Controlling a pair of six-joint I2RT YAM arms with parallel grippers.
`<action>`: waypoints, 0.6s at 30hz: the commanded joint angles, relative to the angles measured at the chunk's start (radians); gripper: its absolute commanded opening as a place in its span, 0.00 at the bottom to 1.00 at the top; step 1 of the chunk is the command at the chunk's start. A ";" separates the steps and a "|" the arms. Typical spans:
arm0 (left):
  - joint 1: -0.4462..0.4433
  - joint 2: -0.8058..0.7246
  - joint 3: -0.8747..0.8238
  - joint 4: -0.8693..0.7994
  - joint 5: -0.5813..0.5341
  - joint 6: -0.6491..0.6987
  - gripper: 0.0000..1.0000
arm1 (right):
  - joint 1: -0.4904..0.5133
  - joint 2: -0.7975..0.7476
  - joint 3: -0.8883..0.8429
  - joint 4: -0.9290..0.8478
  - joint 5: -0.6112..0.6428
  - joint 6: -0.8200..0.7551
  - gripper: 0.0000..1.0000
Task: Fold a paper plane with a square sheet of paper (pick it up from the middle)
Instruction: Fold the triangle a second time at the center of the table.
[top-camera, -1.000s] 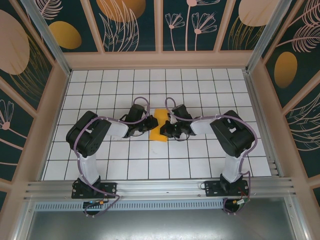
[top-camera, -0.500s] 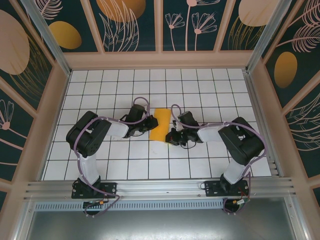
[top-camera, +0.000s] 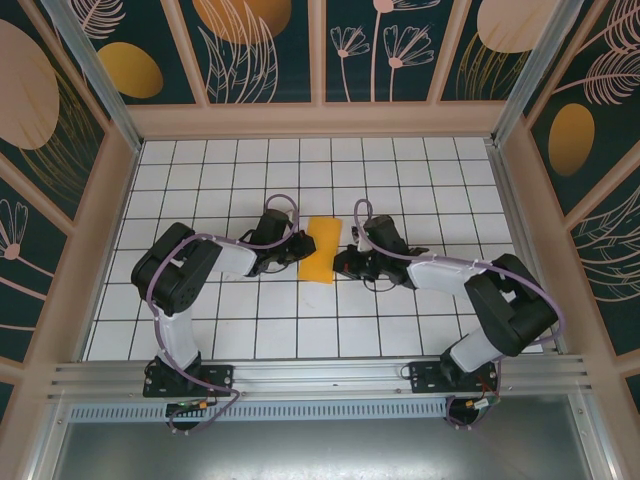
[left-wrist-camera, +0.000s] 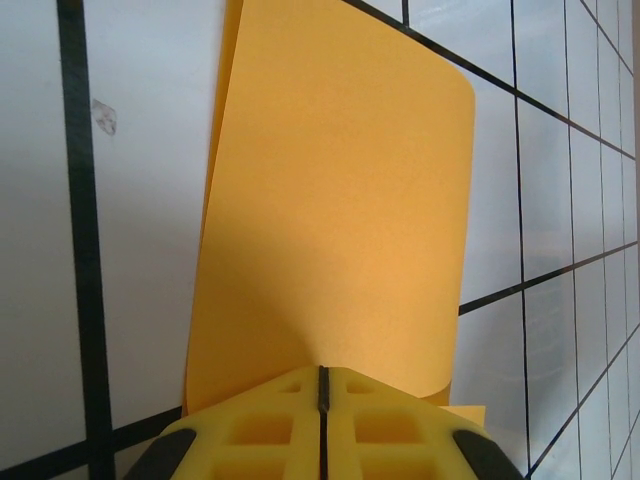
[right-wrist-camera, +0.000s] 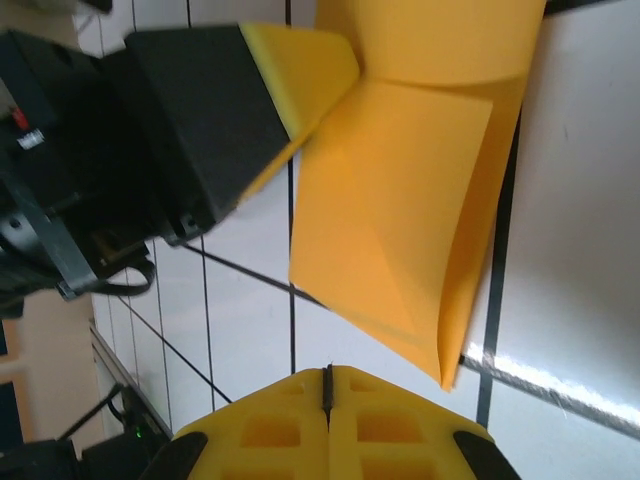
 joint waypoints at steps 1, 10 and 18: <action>0.012 0.007 -0.041 -0.088 -0.056 -0.006 0.10 | 0.008 0.016 0.017 0.076 0.033 0.056 0.00; 0.011 -0.008 -0.042 -0.094 -0.061 -0.005 0.10 | 0.015 0.103 0.094 0.095 -0.012 0.042 0.00; 0.012 -0.010 -0.024 -0.112 -0.067 0.001 0.10 | 0.018 0.161 0.127 0.094 -0.044 0.029 0.00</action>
